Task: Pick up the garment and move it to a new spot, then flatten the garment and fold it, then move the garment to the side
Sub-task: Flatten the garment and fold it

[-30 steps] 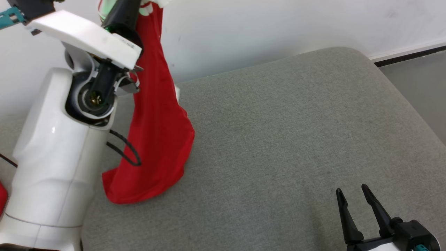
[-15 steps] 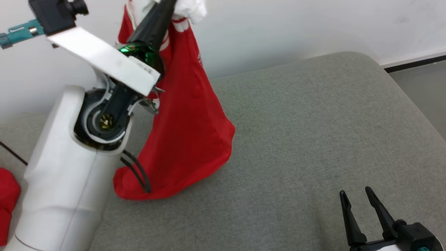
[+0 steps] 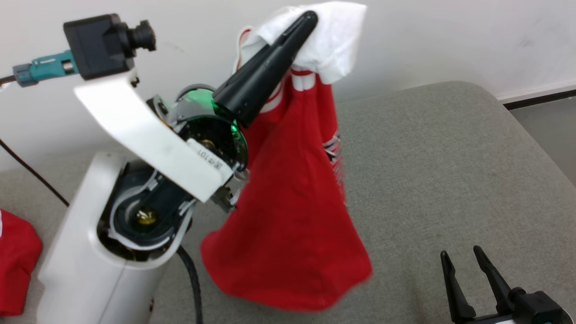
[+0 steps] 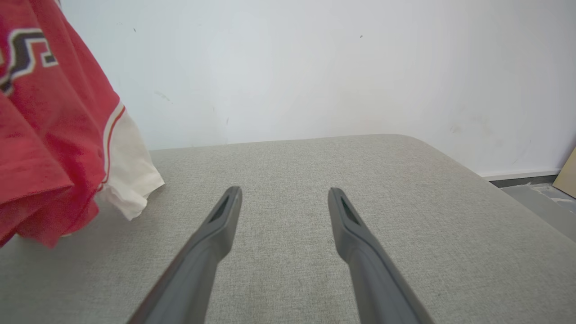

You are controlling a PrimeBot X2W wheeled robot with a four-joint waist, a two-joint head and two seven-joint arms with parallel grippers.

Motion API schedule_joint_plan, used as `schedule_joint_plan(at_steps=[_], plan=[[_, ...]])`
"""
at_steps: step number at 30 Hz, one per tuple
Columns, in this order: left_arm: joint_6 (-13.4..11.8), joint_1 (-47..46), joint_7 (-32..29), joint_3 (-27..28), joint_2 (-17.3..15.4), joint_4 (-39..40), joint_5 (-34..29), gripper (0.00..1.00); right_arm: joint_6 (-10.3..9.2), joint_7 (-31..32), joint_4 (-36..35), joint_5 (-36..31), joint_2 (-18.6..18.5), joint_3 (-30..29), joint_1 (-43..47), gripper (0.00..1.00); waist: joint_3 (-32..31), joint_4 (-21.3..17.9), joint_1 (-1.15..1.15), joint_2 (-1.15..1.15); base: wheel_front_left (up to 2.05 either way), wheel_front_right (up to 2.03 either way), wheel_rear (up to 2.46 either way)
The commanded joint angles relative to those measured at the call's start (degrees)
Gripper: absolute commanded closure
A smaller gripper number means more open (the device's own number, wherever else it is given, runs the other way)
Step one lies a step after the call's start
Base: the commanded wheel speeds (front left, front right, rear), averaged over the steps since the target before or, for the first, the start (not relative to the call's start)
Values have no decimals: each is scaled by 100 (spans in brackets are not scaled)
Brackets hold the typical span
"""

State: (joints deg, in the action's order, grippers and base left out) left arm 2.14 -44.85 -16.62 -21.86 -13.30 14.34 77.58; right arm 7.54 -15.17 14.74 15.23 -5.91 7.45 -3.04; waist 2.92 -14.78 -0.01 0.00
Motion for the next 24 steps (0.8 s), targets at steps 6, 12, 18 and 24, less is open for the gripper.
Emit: schedule_joint_plan(at_steps=[6, 12, 18, 24], plan=[[-272, 66, -218, -4, 49, 468, 348, 100, -10, 4, -36, -7, -34, 27, -13, 0, 67, -61, 1, 0, 0, 0, 0], [-271, 43, -205, -179, -58, -387, -29, 100, -10, 4, -56, 35, 28, 59, -158, 0, 262, -253, 1, 0, 0, 0, 0], [-168, -192, -46, -242, -233, -1821, -489, 100, -10, 4, -57, 69, 110, 59, -288, 0, 534, -529, 1, 0, 0, 0, 0], [-110, -735, 510, -133, -440, -3219, -1136, 100, -10, 4, -34, 102, 169, 91, -376, 0, 836, -764, 1, 0, 0, 0, 0]])
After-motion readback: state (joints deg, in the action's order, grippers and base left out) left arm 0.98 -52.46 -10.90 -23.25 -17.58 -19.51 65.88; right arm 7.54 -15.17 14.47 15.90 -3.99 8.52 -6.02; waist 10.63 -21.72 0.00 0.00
